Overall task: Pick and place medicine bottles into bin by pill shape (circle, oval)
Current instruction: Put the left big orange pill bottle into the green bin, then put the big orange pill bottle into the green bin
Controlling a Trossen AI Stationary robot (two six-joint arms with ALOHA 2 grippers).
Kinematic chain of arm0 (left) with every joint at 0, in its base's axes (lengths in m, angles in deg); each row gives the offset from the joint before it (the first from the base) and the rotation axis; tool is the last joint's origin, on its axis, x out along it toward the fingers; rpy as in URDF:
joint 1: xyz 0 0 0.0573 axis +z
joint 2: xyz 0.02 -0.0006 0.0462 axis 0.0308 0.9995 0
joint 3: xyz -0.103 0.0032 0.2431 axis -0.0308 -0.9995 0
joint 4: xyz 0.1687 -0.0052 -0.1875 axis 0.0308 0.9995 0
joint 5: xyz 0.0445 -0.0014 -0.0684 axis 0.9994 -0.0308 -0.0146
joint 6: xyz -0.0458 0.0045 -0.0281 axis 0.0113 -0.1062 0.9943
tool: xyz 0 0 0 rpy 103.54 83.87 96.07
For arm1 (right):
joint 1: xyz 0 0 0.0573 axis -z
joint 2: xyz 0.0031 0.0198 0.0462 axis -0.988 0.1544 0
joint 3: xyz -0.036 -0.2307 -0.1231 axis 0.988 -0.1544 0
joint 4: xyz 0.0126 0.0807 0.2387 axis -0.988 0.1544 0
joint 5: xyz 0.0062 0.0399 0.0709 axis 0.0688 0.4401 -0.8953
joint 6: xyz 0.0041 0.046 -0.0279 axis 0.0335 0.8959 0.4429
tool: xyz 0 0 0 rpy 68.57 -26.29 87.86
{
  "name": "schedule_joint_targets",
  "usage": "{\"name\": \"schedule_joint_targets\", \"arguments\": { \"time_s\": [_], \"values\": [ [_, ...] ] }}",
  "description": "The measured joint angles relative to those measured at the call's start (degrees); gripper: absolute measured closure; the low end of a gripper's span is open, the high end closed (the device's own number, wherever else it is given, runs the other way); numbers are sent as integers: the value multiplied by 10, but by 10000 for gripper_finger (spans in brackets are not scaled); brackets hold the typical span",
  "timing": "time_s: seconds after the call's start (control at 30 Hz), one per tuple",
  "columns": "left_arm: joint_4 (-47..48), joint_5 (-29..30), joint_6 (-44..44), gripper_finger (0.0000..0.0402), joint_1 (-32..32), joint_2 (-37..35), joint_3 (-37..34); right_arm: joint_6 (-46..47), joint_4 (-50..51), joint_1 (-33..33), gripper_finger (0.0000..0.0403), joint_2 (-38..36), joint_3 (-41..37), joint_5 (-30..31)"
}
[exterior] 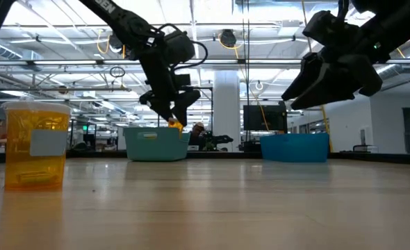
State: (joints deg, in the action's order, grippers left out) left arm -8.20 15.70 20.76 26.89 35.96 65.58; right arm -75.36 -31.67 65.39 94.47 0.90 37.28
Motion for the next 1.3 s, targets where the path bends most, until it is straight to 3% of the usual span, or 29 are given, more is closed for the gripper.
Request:
{"name": "schedule_joint_targets", "arguments": {
  "time_s": [0.33, 0.9, 1.1, 1.3],
  "values": [
    [-1, 20, 0, 153, 2, 8, 0, -6, -8, 0, 80, 0, 0, 0],
    [4, 23, -19, 149, -6, -26, 0, -4, -8, 0, 80, 0, 0, 0],
    [46, 4, -19, 166, -59, -78, 0, 1, -8, 0, 80, 0, 0, -3],
    [139, -8, -7, 202, -175, -114, 0, 1, -21, 0, 80, 0, 0, -45]
  ]
}}
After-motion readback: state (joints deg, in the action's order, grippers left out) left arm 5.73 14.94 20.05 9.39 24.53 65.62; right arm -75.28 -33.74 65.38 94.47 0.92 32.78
